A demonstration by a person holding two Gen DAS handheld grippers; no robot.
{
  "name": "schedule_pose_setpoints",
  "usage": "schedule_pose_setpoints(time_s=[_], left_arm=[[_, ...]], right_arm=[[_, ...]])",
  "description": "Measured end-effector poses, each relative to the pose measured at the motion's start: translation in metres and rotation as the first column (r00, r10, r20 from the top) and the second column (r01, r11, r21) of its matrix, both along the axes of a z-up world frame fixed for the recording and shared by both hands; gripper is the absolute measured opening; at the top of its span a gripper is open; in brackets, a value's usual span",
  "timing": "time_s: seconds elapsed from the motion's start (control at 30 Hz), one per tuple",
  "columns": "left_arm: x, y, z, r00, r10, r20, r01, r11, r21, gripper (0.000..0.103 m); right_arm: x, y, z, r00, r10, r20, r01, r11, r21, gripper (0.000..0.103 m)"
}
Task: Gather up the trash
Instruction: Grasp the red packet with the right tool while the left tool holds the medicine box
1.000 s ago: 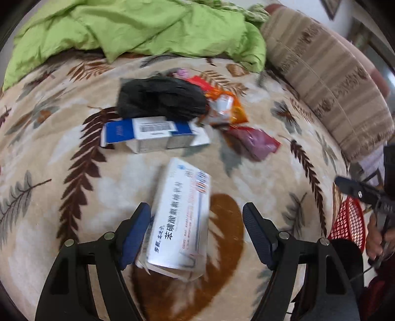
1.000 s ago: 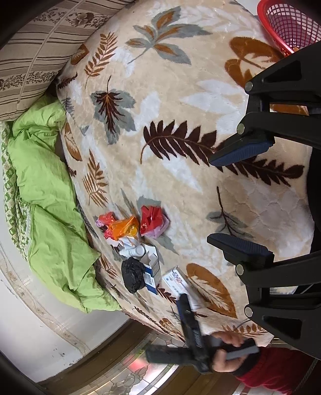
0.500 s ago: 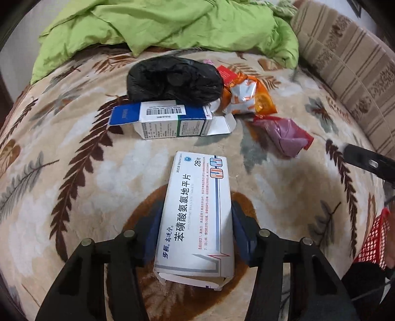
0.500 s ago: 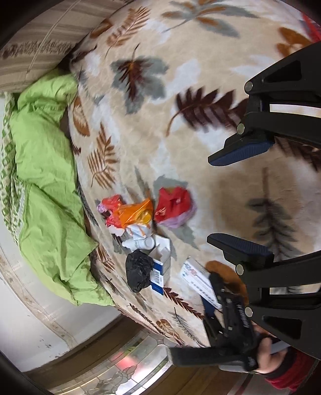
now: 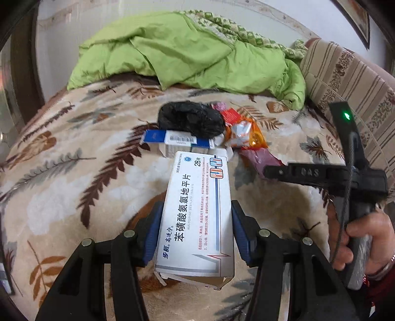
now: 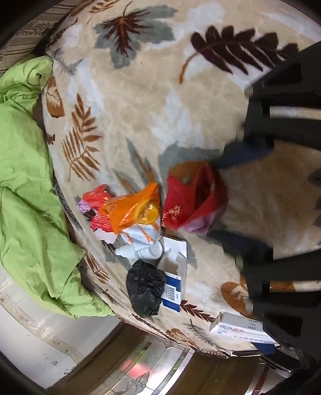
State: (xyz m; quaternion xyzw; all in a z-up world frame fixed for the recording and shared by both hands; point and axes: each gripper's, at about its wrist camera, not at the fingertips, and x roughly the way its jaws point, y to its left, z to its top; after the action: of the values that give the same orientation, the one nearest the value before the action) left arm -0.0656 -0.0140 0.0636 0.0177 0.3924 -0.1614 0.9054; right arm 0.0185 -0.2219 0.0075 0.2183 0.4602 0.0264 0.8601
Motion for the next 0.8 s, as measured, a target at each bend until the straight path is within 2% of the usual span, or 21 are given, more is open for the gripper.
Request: schedule_pose_setpoints(time_s=[0.13, 0.33, 0.47, 0.57, 0.63, 0.7, 0.8], left_arm=[[0.002, 0.003, -0.002, 1.000, 0.023, -0.002, -0.023, 1.000, 0.000, 0.052], [0.004, 0.008, -0.003, 0.999, 0.044, 0.002, -0.044, 0.999, -0.003, 0.052], [0.007, 0.012, -0.005, 0.998, 0.056, -0.016, -0.056, 0.998, -0.017, 0.052], [0.008, 0.014, -0.006, 0.998, 0.064, -0.021, -0.065, 0.998, -0.024, 0.052], [0.008, 0.014, -0.006, 0.998, 0.065, -0.023, -0.065, 0.998, -0.026, 0.052], [0.008, 0.014, -0.006, 0.998, 0.066, -0.021, -0.067, 0.997, -0.024, 0.052], [0.008, 0.015, -0.006, 0.998, 0.065, -0.021, -0.066, 0.998, -0.025, 0.052]], right_arm=[[-0.016, 0.007, 0.010, 0.999, 0.009, 0.048, -0.006, 0.998, -0.060, 0.038], [-0.040, 0.018, 0.022, 0.996, 0.027, 0.088, -0.018, 0.995, -0.097, 0.036], [-0.046, 0.032, 0.022, 0.996, 0.081, 0.044, -0.076, 0.991, -0.113, 0.036], [-0.049, 0.035, 0.019, 0.996, 0.094, 0.001, -0.094, 0.990, -0.102, 0.042], [-0.050, 0.036, 0.015, 0.994, 0.106, -0.014, -0.107, 0.992, -0.064, 0.050], [-0.051, 0.036, 0.014, 0.995, 0.099, -0.020, -0.100, 0.994, -0.053, 0.061], [-0.053, 0.037, 0.015, 0.995, 0.101, -0.013, -0.101, 0.994, -0.035, 0.064]])
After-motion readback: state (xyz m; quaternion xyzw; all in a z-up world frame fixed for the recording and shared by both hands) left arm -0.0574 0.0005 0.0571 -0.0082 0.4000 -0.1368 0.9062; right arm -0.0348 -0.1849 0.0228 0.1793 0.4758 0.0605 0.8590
